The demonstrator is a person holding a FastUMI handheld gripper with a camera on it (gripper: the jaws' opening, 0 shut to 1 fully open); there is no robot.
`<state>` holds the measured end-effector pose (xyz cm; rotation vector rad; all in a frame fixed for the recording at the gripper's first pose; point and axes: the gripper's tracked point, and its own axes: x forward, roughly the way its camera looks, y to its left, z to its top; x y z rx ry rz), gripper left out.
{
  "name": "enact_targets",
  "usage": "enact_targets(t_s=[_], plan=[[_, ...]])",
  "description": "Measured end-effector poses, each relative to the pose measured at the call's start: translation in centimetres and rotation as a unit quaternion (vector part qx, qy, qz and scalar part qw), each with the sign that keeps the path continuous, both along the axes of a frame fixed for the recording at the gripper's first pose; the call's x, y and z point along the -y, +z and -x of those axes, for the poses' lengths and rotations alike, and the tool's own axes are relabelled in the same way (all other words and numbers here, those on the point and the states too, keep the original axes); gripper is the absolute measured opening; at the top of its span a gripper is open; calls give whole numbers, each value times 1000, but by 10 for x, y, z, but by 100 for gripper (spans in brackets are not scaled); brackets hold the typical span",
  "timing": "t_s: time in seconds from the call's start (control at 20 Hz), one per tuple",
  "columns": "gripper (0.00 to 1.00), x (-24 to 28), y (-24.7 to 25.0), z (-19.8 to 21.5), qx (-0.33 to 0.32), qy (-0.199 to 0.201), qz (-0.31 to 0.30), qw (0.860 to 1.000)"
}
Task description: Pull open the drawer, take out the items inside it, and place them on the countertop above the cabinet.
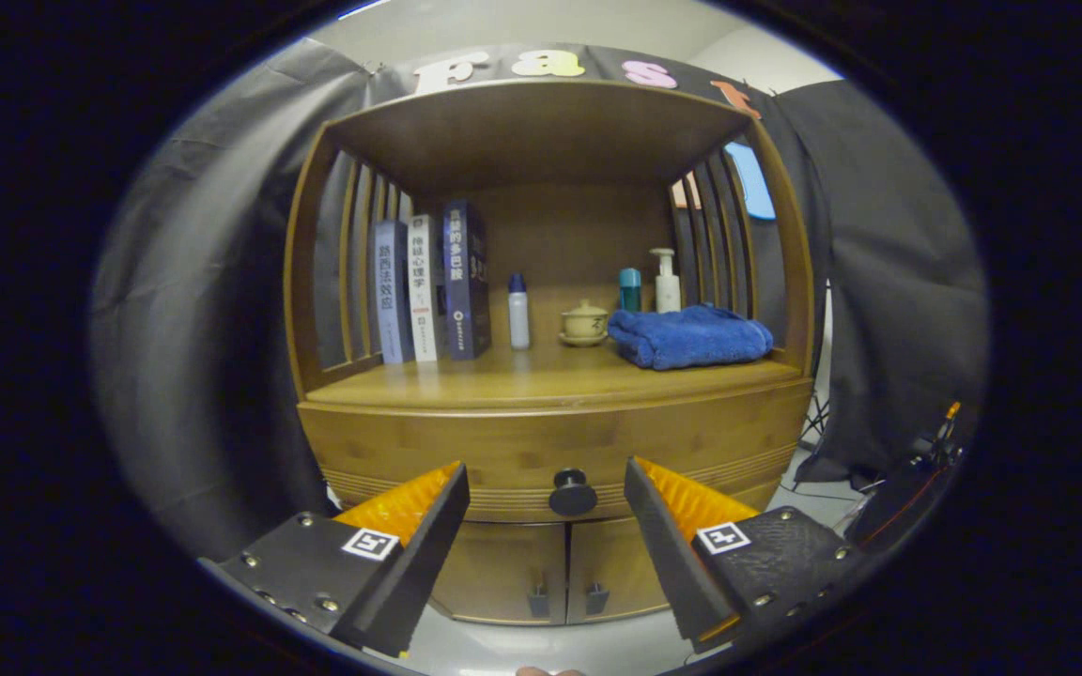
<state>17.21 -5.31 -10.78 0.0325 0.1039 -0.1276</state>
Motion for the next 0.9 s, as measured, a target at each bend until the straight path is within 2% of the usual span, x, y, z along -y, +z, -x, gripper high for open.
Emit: enact_targets(t_s=[0.3, 0.4, 0.5, 0.55, 0.65, 0.8, 0.9], plan=[[99, 7, -41, -46, -24, 2, -33, 999], [80, 6, -49, -62, -42, 5, -32, 999], [80, 15, -53, -63, -67, -8, -19, 998], [67, 24, -51, -66, -69, -17, -10, 997], [40, 22, -53, -73, -62, -25, -34, 997], [40, 21, -55, -72, -68, -11, 12, 998], [32, 21, -54, -72, -70, 5, 3, 998]])
